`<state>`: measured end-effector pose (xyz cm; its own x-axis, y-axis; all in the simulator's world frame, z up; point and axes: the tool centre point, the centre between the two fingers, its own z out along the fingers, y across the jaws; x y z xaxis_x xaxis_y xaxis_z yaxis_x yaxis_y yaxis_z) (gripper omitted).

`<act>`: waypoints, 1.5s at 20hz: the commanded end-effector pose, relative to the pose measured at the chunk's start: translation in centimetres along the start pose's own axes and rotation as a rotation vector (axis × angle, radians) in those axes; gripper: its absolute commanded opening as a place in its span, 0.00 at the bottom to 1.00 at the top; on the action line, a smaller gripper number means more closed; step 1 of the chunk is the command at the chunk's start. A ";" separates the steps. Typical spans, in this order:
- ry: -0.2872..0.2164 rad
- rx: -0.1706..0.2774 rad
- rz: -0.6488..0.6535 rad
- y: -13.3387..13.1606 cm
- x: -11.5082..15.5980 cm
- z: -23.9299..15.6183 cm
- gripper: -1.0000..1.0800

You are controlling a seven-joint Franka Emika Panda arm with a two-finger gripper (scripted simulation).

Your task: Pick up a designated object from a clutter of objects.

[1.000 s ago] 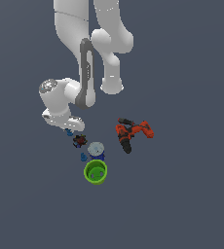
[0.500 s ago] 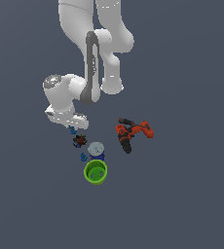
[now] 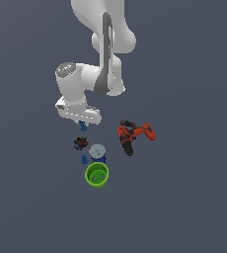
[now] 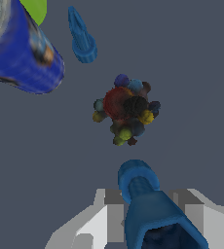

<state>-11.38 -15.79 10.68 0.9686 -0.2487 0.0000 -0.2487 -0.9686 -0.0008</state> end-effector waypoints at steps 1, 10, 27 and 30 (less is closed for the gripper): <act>0.001 -0.001 0.000 -1.8 -0.7 -1.5 0.00; 0.002 -0.007 0.000 -8.5 -3.1 -7.3 0.00; 0.001 -0.008 -0.001 -23.5 -8.3 -19.9 0.00; 0.001 -0.006 -0.002 -26.3 -9.2 -22.2 0.00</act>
<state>-13.59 10.46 31.76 0.9691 -0.2465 0.0015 -0.2465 -0.9691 0.0059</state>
